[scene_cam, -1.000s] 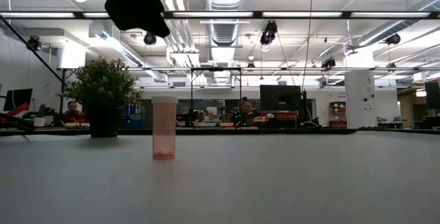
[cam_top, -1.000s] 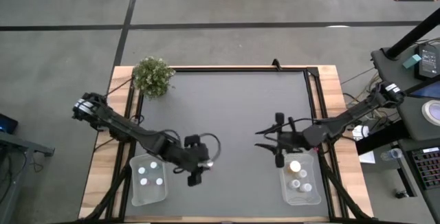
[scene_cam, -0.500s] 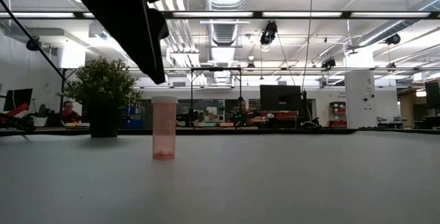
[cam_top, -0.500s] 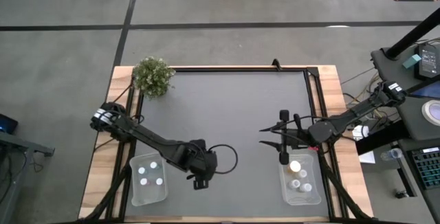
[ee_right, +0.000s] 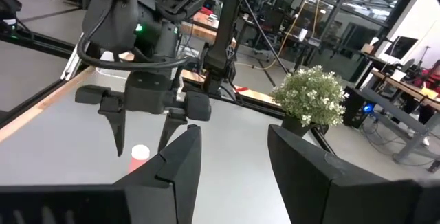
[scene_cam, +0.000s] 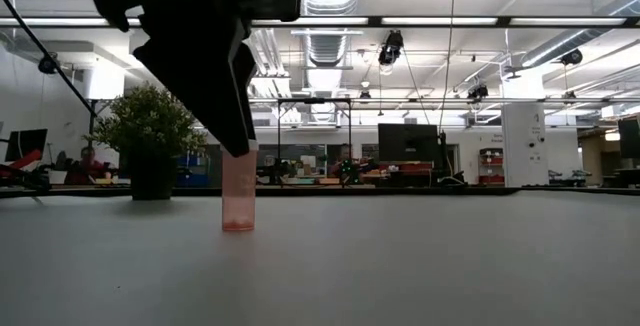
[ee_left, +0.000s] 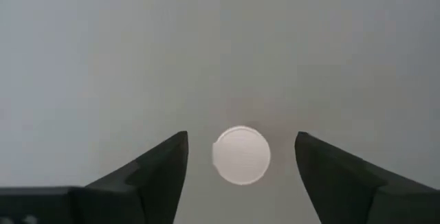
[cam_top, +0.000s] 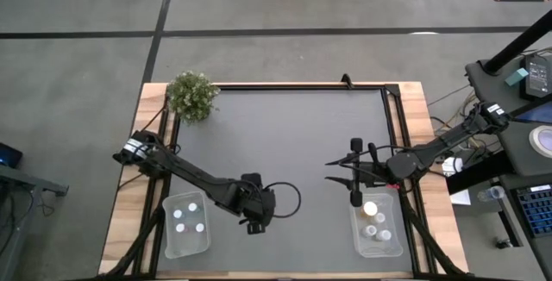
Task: Pick and place medicine bottles into bin by pill shape (circle, oval)
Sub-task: Put the orange tablet bottle into the gray bin
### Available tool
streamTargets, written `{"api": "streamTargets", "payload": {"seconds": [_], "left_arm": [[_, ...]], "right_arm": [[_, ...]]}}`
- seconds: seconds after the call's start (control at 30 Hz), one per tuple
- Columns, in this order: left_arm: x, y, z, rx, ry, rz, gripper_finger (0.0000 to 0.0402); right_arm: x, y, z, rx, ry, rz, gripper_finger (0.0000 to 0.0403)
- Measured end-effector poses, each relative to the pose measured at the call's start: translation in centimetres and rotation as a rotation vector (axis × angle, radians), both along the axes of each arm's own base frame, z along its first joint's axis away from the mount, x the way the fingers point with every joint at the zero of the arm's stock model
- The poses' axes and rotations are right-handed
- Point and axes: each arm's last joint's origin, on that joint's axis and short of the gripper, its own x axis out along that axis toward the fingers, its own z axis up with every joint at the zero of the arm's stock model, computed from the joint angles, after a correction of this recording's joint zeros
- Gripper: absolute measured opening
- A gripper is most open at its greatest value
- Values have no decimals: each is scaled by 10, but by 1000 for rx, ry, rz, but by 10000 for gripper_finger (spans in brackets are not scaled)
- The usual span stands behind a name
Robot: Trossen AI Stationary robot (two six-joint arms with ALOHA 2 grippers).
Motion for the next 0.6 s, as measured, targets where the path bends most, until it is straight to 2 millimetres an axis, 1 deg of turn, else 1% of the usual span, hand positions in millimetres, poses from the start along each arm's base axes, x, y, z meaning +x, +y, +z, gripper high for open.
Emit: {"api": "streamTargets", "payload": {"seconds": [0.6], "left_arm": [[0,0,-1,1,4,-1,110]], "right_arm": [[0,0,0,0,1,0,157]]}}
